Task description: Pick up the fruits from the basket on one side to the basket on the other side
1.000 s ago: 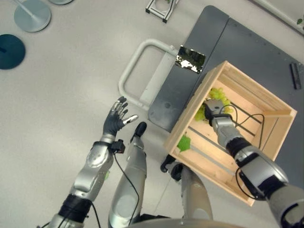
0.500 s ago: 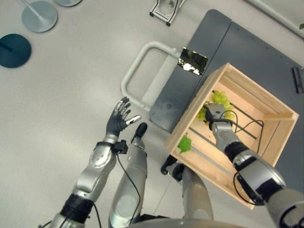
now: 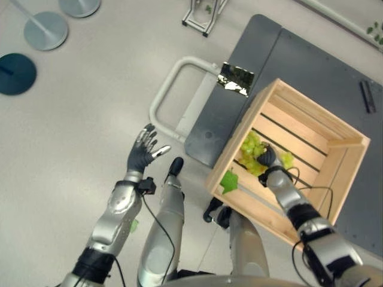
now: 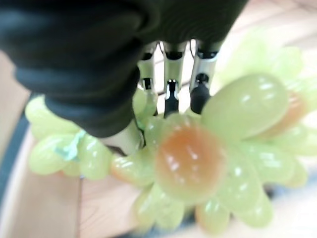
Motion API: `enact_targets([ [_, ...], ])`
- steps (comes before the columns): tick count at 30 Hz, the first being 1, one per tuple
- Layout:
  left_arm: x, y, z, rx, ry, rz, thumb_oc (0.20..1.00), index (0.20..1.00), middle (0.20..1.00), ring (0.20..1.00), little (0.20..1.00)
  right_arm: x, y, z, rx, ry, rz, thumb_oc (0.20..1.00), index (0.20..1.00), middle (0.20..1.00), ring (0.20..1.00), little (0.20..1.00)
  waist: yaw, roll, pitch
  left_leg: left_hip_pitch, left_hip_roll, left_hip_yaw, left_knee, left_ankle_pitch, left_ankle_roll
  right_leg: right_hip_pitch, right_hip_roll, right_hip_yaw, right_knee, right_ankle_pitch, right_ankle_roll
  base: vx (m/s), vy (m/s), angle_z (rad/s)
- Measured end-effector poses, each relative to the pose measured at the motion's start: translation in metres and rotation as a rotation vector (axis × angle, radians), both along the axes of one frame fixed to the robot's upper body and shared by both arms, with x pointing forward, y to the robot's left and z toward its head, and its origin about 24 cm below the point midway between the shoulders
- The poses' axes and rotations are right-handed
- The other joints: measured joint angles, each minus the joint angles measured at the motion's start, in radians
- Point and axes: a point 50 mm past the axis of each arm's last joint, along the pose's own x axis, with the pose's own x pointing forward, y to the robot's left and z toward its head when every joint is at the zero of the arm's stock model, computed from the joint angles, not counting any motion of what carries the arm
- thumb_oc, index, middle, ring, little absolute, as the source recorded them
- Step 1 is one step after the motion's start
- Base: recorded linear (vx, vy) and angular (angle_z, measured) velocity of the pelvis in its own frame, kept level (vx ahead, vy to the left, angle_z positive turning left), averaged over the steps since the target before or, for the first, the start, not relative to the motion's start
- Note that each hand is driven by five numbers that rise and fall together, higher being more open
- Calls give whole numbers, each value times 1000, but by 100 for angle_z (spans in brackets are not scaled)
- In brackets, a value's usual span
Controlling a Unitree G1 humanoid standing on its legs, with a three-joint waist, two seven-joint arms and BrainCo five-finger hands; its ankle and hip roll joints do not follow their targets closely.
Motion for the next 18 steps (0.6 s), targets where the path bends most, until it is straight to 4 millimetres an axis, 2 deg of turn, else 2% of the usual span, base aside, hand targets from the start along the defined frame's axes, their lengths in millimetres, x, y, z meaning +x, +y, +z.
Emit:
enact_targets([
  [9,-6,10,-6,2,23,14,1000,1000,1000,1000,1000,-43,-5,-32,272,65,-40,200,200,200,200,200,-42,18,6,74,1,47,-10,-10,19,45,-5,49,-4,10,9,-1,46,-13],
  [18,-5,12,-8,4,29,-6,1000,1000,1000,1000,1000,-54,-16,-28,462,15,-90,200,200,200,200,200,-81,40,8,144,-4,77,-29,-8,28,96,-12,79,-15,17,16,9,23,-7],
])
